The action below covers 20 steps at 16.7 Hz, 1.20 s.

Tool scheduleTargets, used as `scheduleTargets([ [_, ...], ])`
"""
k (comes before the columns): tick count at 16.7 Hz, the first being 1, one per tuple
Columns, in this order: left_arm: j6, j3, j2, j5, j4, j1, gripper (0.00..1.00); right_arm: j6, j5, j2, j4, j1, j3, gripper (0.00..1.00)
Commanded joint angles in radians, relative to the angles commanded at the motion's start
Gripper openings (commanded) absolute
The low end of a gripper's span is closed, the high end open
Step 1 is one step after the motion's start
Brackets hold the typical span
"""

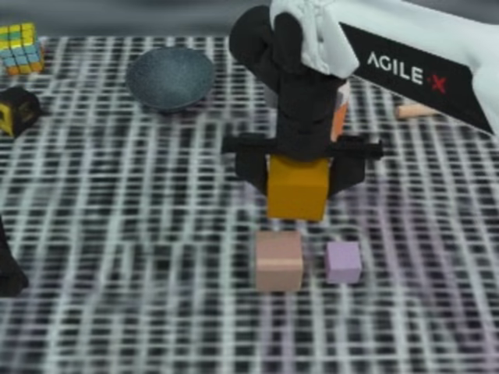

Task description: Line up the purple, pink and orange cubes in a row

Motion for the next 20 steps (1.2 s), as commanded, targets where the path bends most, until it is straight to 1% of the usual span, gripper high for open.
scheduleTargets([
  [4,0.0,0.0,0.0,0.0,0.0,0.0,1.0,0.126,0.002,0.134,-0.112,0.179,0.267,0.0],
  [7,0.0,0.0,0.0,0.0,0.0,0.0,1.0,0.179,0.004,0.183,-0.154,0.256,0.359,0.0],
  [14,0.0,0.0,0.0,0.0,0.0,0.0,1.0,0.185,0.004,0.184,-0.139,0.263,0.351,0.0],
  [20,0.0,0.0,0.0,0.0,0.0,0.0,1.0,0.187,0.004,0.193,0.08,0.265,0.138,0.0],
])
